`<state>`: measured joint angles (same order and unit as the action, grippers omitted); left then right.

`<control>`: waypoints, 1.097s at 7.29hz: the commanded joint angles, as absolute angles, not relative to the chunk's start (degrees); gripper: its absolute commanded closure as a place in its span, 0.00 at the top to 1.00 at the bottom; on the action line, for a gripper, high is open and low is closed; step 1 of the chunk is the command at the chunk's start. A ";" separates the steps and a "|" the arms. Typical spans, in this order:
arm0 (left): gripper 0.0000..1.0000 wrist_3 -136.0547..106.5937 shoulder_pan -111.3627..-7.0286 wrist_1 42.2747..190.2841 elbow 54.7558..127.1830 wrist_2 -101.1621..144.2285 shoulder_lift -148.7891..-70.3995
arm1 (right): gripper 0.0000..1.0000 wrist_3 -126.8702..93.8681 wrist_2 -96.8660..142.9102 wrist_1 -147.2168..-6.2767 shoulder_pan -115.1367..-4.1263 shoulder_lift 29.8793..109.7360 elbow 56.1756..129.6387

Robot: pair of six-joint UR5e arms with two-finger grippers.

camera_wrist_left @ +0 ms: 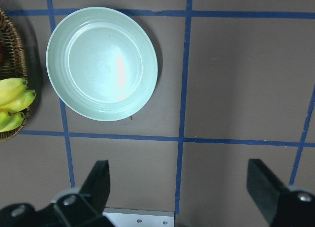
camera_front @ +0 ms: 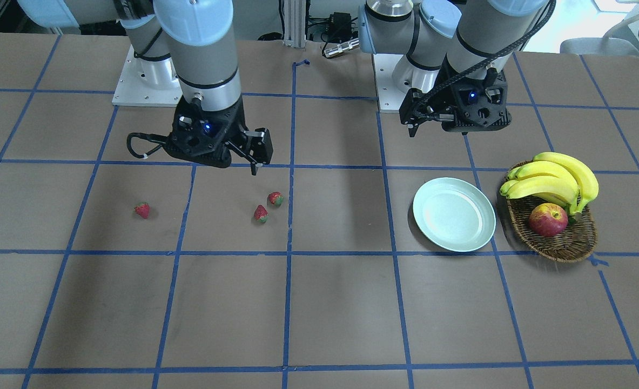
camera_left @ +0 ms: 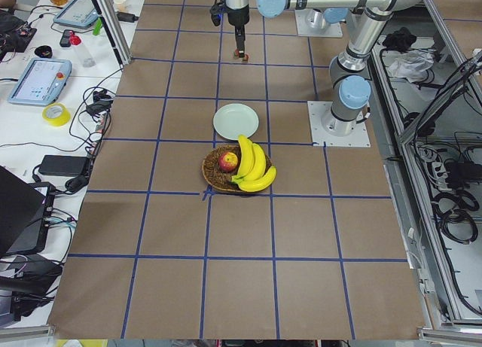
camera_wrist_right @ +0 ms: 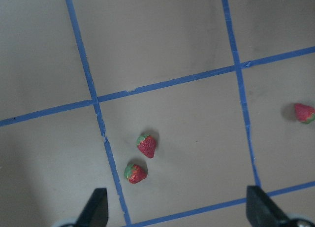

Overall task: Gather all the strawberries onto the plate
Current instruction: 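Move the right gripper down over the pair of strawberries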

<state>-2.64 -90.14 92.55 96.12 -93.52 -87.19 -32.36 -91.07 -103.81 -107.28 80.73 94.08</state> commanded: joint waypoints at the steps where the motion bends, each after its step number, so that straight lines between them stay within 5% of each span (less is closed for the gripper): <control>1: 1.00 -2.64 -90.09 92.64 96.15 -93.52 -87.19 | 1.00 -45.58 -89.38 -118.86 -112.99 75.70 103.58; 8: 1.00 -2.64 -90.00 92.55 96.15 -93.52 -87.19 | 1.00 -53.09 -92.90 -131.03 -115.40 69.26 114.51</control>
<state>-2.64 -90.07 92.57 96.15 -93.52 -87.19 -53.24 -93.03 -128.74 -115.41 69.29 113.07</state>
